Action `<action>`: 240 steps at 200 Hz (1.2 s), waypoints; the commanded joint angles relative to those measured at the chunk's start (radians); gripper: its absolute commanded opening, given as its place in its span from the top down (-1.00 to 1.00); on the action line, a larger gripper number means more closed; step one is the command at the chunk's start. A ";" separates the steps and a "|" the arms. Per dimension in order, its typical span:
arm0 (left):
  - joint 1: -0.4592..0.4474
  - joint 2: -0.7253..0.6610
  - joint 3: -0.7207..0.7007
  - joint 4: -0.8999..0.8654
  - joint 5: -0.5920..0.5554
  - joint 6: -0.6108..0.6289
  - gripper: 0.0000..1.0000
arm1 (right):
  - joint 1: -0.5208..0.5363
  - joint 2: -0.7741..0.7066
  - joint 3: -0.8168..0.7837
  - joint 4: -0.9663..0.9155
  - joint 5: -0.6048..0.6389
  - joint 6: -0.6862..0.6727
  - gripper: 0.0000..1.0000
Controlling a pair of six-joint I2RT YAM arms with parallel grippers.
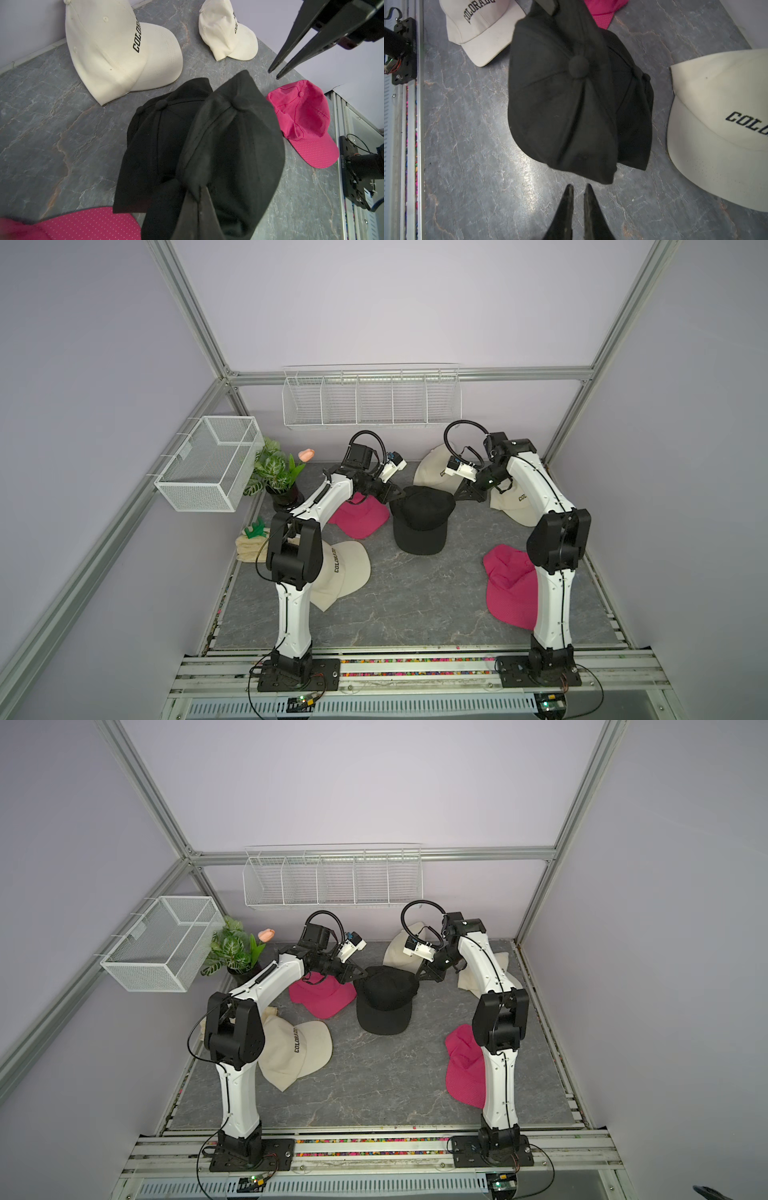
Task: Stack the baseball caps by color
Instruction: Place the baseball cap on the baseball cap.
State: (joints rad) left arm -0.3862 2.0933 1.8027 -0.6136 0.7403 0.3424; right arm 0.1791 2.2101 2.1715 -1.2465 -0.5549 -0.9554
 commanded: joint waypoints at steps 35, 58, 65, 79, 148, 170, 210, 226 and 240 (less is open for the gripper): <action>0.007 0.059 0.019 0.097 -0.073 -0.092 0.86 | 0.005 -0.064 -0.135 0.336 0.152 0.302 0.70; 0.007 0.057 0.020 0.098 -0.169 -0.127 0.31 | 0.006 -0.143 -0.241 0.485 0.219 0.429 0.36; 0.008 0.047 0.014 0.110 -0.200 -0.146 0.15 | 0.007 -0.178 -0.285 0.539 0.239 0.472 0.22; 0.010 0.015 -0.010 0.151 -0.246 -0.191 -0.10 | 0.007 -0.247 -0.381 0.640 0.282 0.562 0.05; 0.012 -0.160 -0.197 0.335 -0.644 -0.469 -0.99 | 0.019 -0.620 -1.001 1.275 0.438 0.991 -0.78; 0.011 -0.232 -0.291 0.390 -0.731 -0.532 -0.99 | 0.018 -0.681 -1.066 1.285 0.513 1.134 -0.78; 0.010 -0.393 -0.543 0.566 -0.773 -0.702 -0.99 | 0.051 -0.710 -1.106 1.232 0.470 1.207 -0.78; 0.011 -0.430 -0.604 0.574 -0.745 -0.741 -0.99 | 0.053 -0.708 -1.136 1.282 0.462 1.171 -0.78; 0.010 -0.446 -0.651 0.579 -0.696 -0.755 -0.99 | 0.052 -0.698 -1.121 1.254 0.450 1.182 -0.78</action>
State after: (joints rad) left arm -0.3794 1.6821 1.2140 -0.0990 0.0151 -0.3119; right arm 0.2260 1.5208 1.0599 -0.0212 -0.0814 0.1898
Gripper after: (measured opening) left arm 0.992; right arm 0.890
